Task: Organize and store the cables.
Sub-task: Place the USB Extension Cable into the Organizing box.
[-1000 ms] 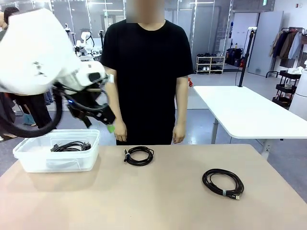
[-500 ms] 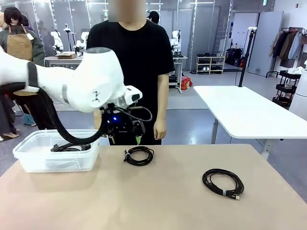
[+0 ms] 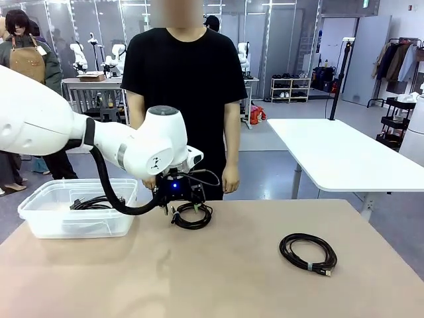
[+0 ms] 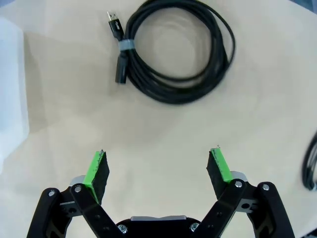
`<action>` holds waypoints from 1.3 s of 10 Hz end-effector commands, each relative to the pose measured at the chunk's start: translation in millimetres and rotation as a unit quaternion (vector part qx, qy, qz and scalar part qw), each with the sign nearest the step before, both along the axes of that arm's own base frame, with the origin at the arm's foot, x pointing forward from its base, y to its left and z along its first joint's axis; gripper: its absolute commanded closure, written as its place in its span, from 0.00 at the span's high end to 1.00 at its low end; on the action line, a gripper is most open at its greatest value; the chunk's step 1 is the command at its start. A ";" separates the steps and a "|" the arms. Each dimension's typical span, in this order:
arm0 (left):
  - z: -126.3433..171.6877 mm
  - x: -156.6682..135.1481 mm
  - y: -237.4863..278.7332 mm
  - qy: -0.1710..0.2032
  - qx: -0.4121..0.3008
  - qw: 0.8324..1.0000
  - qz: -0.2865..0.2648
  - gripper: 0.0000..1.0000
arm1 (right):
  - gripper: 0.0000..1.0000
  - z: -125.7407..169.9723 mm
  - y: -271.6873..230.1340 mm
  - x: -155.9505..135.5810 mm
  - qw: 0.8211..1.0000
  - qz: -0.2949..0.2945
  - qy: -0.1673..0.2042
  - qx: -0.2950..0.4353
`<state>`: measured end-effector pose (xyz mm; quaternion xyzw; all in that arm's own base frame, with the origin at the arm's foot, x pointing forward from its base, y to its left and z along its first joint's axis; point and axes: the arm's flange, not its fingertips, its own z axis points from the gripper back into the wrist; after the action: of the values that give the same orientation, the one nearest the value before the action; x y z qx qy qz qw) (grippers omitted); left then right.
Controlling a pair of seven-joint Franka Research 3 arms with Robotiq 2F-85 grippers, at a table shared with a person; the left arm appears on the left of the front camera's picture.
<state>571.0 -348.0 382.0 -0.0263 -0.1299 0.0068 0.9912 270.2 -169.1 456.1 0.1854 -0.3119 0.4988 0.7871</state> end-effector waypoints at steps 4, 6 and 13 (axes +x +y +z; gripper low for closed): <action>-26.7 29.1 3.8 -0.023 -0.004 1.000 0.021 1.00 | 1.00 -0.4 0.7 2.5 1.000 0.000 -0.003 -0.001; -16.2 21.9 6.6 -0.016 0.013 1.000 -0.015 1.00 | 1.00 -0.4 0.7 2.5 1.000 0.000 -0.003 -0.001; -38.2 57.2 7.6 -0.041 0.015 0.999 0.022 1.00 | 1.00 -0.4 0.7 2.5 1.000 0.000 -0.003 -0.001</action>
<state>610.7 -335.7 351.1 -0.0167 -0.1514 0.0209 0.9881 270.2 -169.1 456.0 0.1855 -0.3118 0.4988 0.7871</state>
